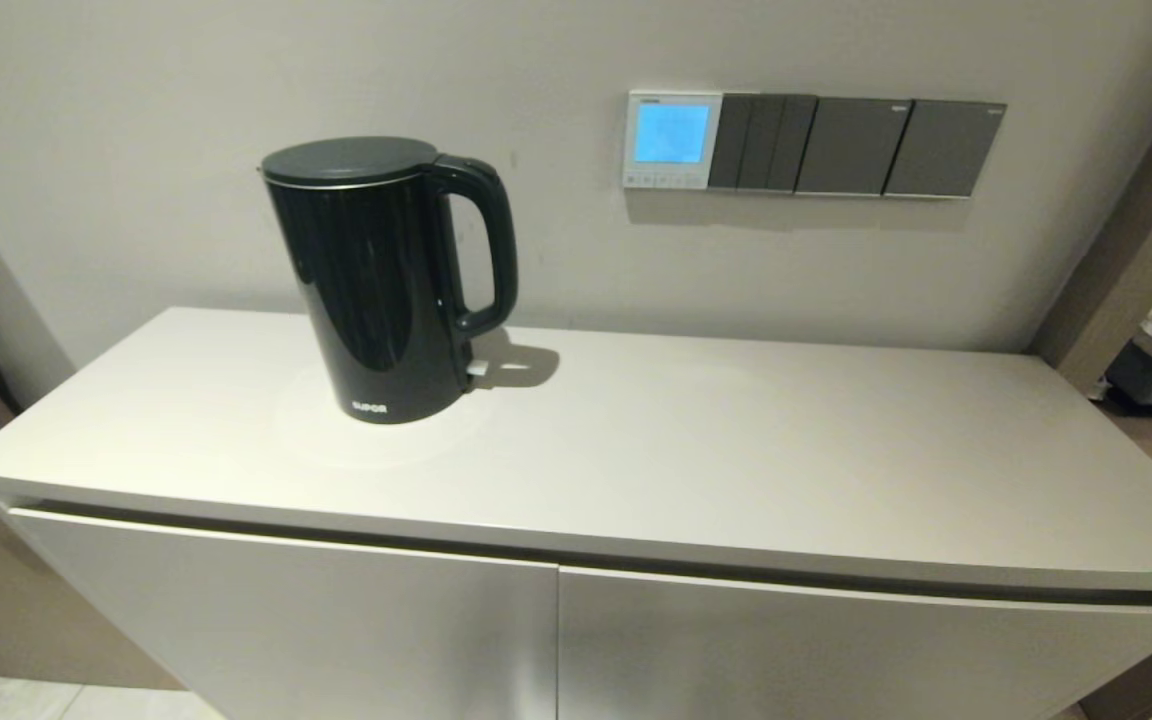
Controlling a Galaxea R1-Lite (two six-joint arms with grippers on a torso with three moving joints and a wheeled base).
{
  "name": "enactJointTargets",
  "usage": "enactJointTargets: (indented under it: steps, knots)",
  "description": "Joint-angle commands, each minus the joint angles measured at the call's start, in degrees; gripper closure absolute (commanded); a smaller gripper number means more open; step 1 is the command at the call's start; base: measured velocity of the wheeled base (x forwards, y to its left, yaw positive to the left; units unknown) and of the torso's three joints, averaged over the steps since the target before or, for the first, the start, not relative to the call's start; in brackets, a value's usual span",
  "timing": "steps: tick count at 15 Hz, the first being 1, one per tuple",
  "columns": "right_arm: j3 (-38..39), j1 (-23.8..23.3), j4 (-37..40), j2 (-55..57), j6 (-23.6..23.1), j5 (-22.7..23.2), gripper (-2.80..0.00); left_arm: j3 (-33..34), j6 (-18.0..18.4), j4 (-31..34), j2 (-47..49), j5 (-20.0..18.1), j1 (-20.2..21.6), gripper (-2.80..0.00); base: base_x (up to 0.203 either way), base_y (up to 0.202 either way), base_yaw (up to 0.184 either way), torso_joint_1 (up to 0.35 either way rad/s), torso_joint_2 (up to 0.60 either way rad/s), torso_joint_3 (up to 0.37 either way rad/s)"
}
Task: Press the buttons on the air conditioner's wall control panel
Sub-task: Turn on the central air conditioner
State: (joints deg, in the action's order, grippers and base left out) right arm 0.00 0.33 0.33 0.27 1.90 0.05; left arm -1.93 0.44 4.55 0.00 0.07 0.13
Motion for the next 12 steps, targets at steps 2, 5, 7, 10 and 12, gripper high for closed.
enactJointTargets:
  steps: [2,5,7,10,12]
  knots:
    - [0.1,0.0,0.0,0.1,-0.1,0.0,0.00,0.0,0.0,0.0,0.1,0.0,0.0,0.00,0.000,0.000,0.000,0.000,0.00,0.000]
    - [0.1,0.0,0.0,0.1,-0.1,0.0,0.00,0.0,0.0,0.0,0.1,0.0,0.0,0.00,0.000,0.000,0.000,0.000,0.00,0.000]
    - [0.1,0.0,0.0,0.1,-0.1,0.0,0.00,0.0,0.0,0.0,0.1,0.0,0.0,0.00,0.000,0.000,0.000,0.000,0.00,0.000]
    - [0.0,0.0,-0.2,0.1,-0.3,0.0,0.00,0.0,0.0,0.0,0.1,0.0,0.0,0.00,0.000,0.000,0.000,0.000,0.00,0.000]
    - [0.0,0.0,-0.2,0.1,-0.5,0.0,0.00,0.0,0.0,0.0,0.1,0.0,0.0,0.00,0.000,0.000,0.000,0.000,0.00,0.000]
